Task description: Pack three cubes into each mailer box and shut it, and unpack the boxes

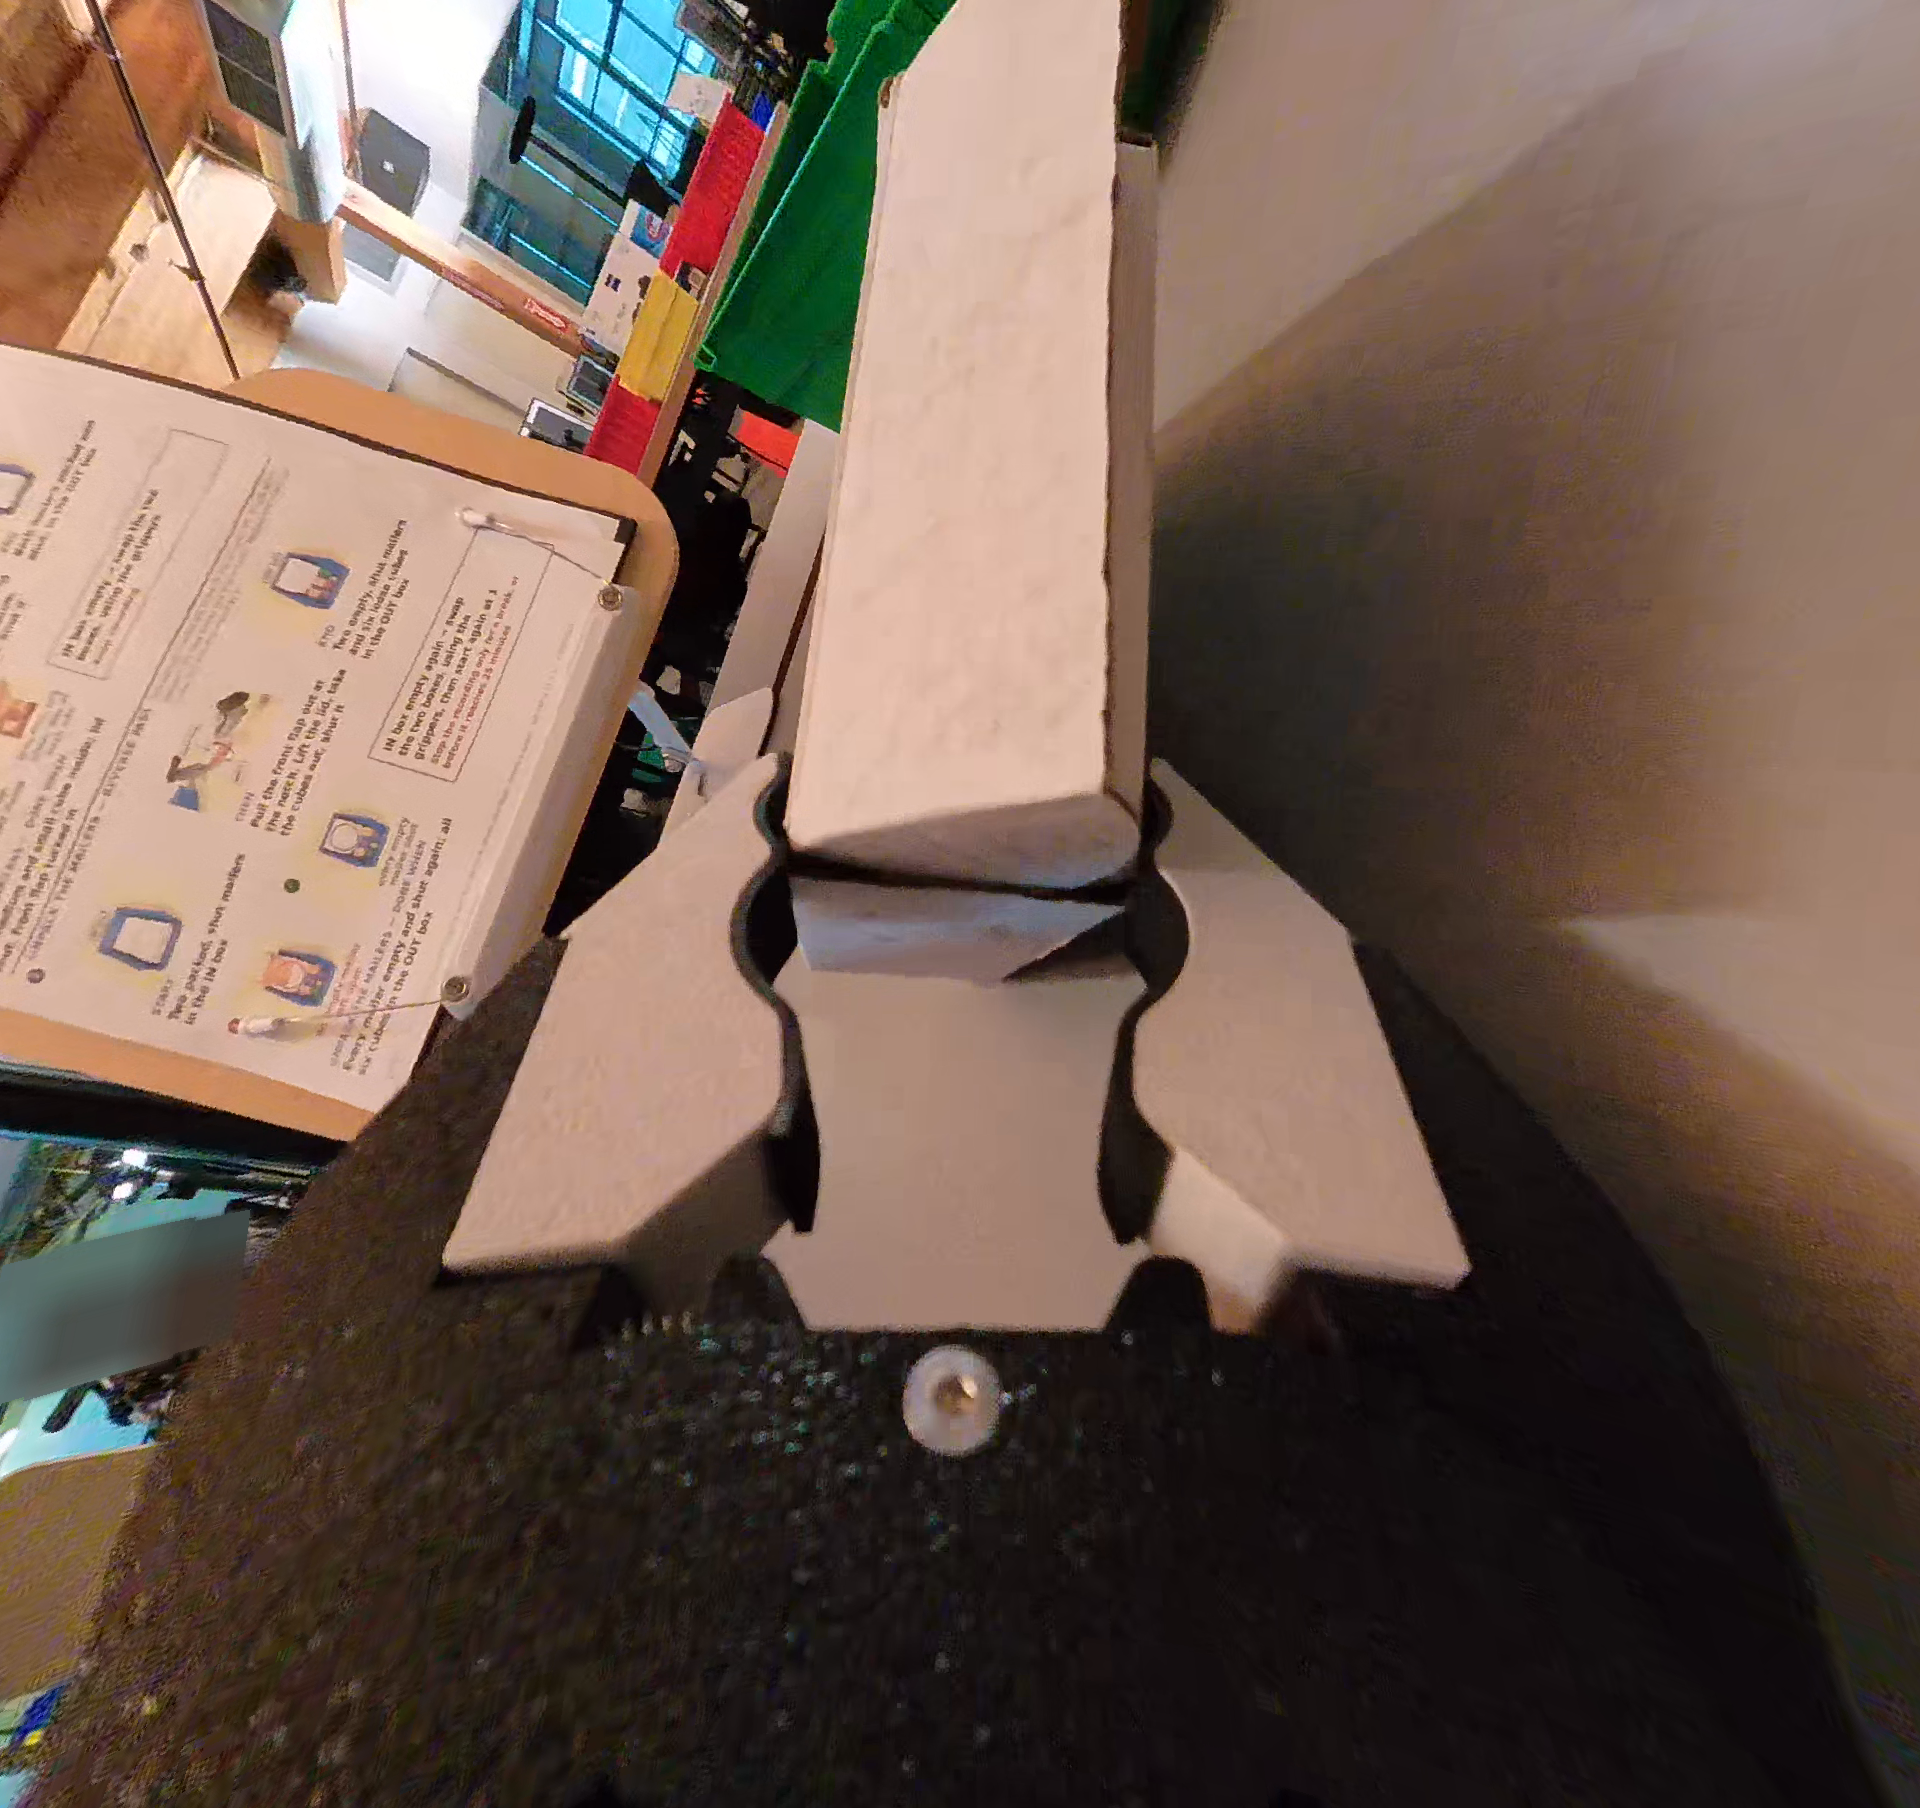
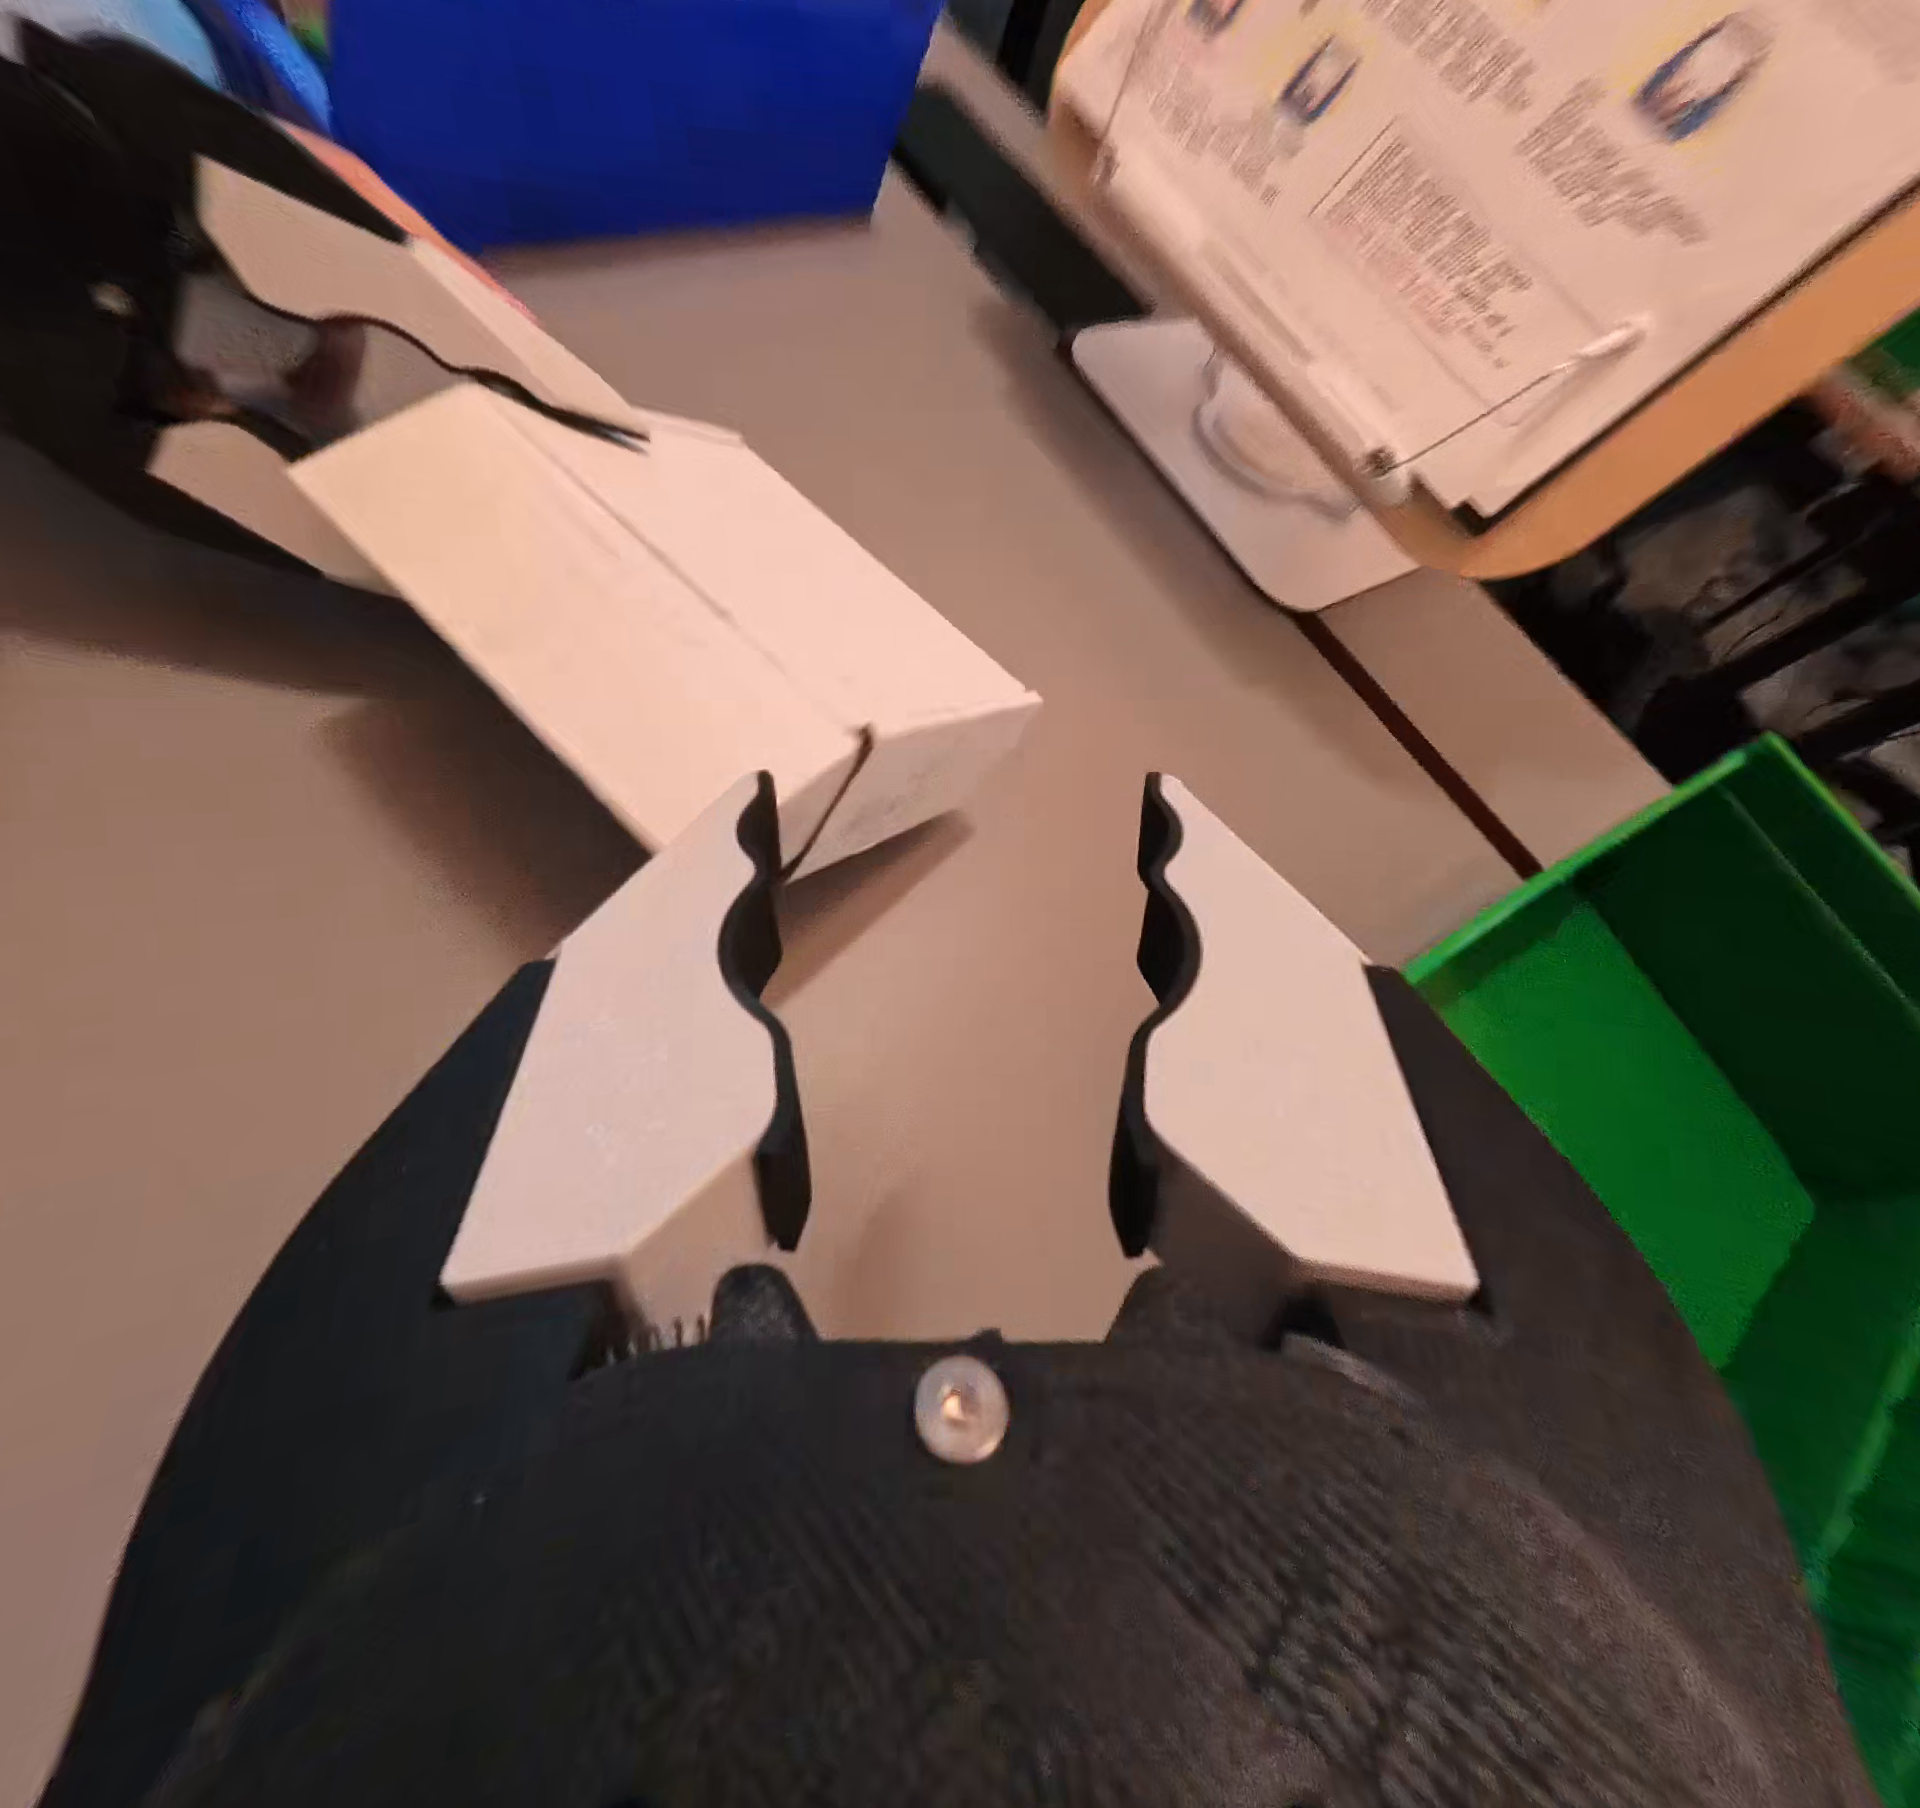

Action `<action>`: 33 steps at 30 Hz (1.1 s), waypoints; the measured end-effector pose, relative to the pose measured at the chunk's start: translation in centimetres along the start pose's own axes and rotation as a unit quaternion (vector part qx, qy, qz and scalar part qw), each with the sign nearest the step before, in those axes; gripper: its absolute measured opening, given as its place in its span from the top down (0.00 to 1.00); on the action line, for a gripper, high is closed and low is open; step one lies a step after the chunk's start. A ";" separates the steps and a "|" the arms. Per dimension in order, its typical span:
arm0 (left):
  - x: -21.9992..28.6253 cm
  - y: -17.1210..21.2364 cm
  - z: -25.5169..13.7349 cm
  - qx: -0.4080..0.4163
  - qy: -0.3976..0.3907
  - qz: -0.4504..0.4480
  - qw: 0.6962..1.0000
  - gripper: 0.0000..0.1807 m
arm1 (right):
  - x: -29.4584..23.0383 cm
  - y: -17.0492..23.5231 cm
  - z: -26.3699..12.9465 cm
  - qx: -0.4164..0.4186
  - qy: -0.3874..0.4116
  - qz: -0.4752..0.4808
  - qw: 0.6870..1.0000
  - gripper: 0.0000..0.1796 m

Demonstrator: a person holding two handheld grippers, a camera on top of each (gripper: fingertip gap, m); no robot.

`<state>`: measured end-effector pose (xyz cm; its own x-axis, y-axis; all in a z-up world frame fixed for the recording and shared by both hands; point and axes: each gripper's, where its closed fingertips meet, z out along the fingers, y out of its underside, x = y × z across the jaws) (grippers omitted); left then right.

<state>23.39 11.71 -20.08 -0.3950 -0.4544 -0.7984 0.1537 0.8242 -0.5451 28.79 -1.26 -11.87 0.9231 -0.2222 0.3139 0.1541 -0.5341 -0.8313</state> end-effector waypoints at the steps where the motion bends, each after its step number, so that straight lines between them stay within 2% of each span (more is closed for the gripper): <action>1: -0.1 0.0 0.0 0.003 0.001 -0.008 1.000 0.66 | -0.8 0.2 -1.1 0.042 0.012 0.007 0.999 0.63; 3: -0.3 -0.1 0.1 0.009 0.005 -0.014 1.000 0.66 | -3.1 0.6 -1.9 0.104 0.025 0.004 0.994 0.67; 6: -0.4 -0.1 0.3 0.008 0.015 -0.015 1.000 0.66 | -4.3 2.5 -0.2 0.097 0.076 0.001 0.992 0.76; 9: -0.5 0.0 0.4 0.005 0.020 -0.018 1.000 0.66 | -3.9 2.4 1.3 0.111 0.135 0.006 0.985 0.88; 12: -0.6 0.1 0.5 -0.002 0.020 -0.022 1.000 0.66 | -3.8 2.4 2.4 0.130 0.149 0.024 0.980 0.97; 14: -0.7 0.3 0.5 -0.005 0.020 -0.023 1.000 0.66 | -3.6 2.4 2.6 0.140 0.151 0.033 0.978 0.99; 18: -0.7 0.3 0.8 -0.011 0.024 -0.019 0.999 0.66 | -3.3 3.2 3.2 0.135 0.105 0.102 0.980 0.99; 21: -0.6 0.3 0.9 -0.015 0.029 -0.011 0.999 0.66 | -3.2 3.6 3.3 0.122 0.090 0.096 0.984 0.98; 22: -0.6 0.3 0.9 -0.017 0.031 -0.009 0.999 0.66 | -3.8 4.0 3.3 0.107 0.063 0.085 0.989 0.95; 24: -0.6 0.3 0.9 -0.018 0.032 -0.011 0.999 0.66 | -5.3 4.8 3.0 0.078 -0.013 0.088 0.993 0.62; 25: -0.6 0.3 0.9 -0.017 0.033 -0.008 0.999 0.66 | -5.4 4.7 2.6 0.080 -0.042 0.118 0.989 0.50; 26: -0.6 0.4 0.9 -0.017 0.034 -0.006 0.999 0.66 | -5.2 4.1 2.1 0.099 -0.069 0.157 0.980 0.42; 27: -0.5 0.4 0.9 -0.017 0.035 -0.004 0.999 0.66 | -5.0 2.9 1.4 0.133 -0.100 0.201 0.965 0.41; 29: -0.5 0.4 0.8 -0.016 0.035 -0.002 0.999 0.66 | -4.1 0.8 0.5 0.182 -0.162 0.292 0.925 0.50; 30: -0.5 0.4 0.8 -0.015 0.035 0.000 0.999 0.66 | -3.6 0.6 0.8 0.175 -0.178 0.325 0.912 0.54; 31: -0.5 0.4 0.8 -0.015 0.036 0.001 0.999 0.66 | -3.2 0.9 1.6 0.156 -0.187 0.342 0.908 0.55; 33: -0.5 0.5 0.8 -0.014 0.037 0.002 0.999 0.66 | -2.7 2.7 3.7 0.087 -0.182 0.356 0.912 0.55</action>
<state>24.34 12.05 -20.14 -0.4603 -0.4265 -0.7786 0.1307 0.8349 -0.5346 28.05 0.91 -16.69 0.8617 -0.1595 -0.4816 -0.5065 -0.2154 -0.8349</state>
